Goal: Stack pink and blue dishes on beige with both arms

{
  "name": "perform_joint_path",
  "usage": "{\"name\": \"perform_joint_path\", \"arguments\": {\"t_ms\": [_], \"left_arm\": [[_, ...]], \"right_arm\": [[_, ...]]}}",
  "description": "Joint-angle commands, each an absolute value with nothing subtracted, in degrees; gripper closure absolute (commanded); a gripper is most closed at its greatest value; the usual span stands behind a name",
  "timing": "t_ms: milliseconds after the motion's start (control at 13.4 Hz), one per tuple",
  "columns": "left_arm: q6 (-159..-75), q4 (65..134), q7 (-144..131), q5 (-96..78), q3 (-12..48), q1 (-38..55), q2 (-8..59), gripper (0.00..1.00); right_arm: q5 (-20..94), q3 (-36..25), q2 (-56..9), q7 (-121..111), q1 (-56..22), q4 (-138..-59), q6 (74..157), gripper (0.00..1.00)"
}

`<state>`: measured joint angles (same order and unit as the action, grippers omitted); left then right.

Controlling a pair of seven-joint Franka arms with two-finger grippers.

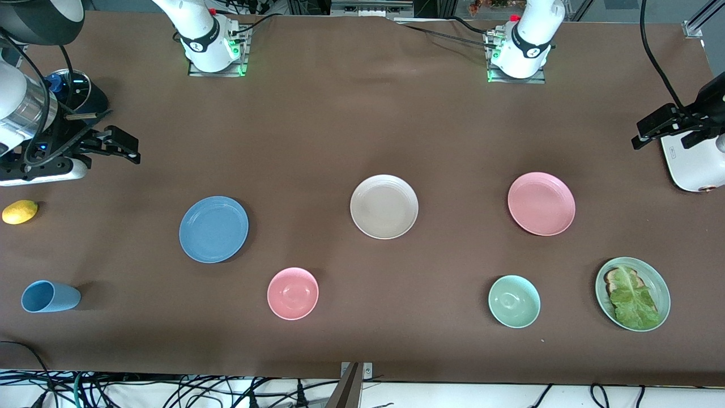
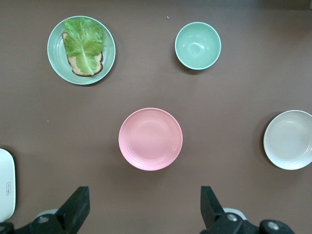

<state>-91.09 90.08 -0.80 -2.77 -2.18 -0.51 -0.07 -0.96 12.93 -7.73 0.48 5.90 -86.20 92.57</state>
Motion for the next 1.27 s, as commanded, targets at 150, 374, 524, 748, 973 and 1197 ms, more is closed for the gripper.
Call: {"name": "perform_joint_path", "arguments": {"t_ms": [150,374,524,748,973,1197], "left_arm": [[-92.28,90.79,0.00,-3.69,-2.37,-0.26,-0.18,0.00],[-92.29,90.79,0.00,-3.78,-2.37,-0.26,-0.18,0.00],[-92.37,90.88,0.00,-3.69,-2.37,-0.26,-0.18,0.00],[-92.37,90.88,0.00,-3.78,-2.37,-0.26,-0.18,0.00],[-92.37,90.88,0.00,-3.69,-2.37,-0.26,0.18,0.00],[-92.37,90.79,0.00,-3.69,-2.37,-0.26,0.18,0.00]], "right_arm": [[-0.26,13.27,-7.21,1.06,6.07,-85.43,91.49,0.00],[-0.53,13.27,-7.21,0.97,6.15,-85.43,91.58,0.00],[-0.53,13.27,-7.21,0.97,6.15,-85.43,91.41,0.00],[-0.18,13.18,-7.21,1.32,6.15,-85.43,91.32,0.00],[-0.09,13.18,-7.21,1.50,6.15,-85.43,90.62,0.00],[-0.18,13.18,-7.21,1.49,6.15,-85.43,90.53,0.00]]}}
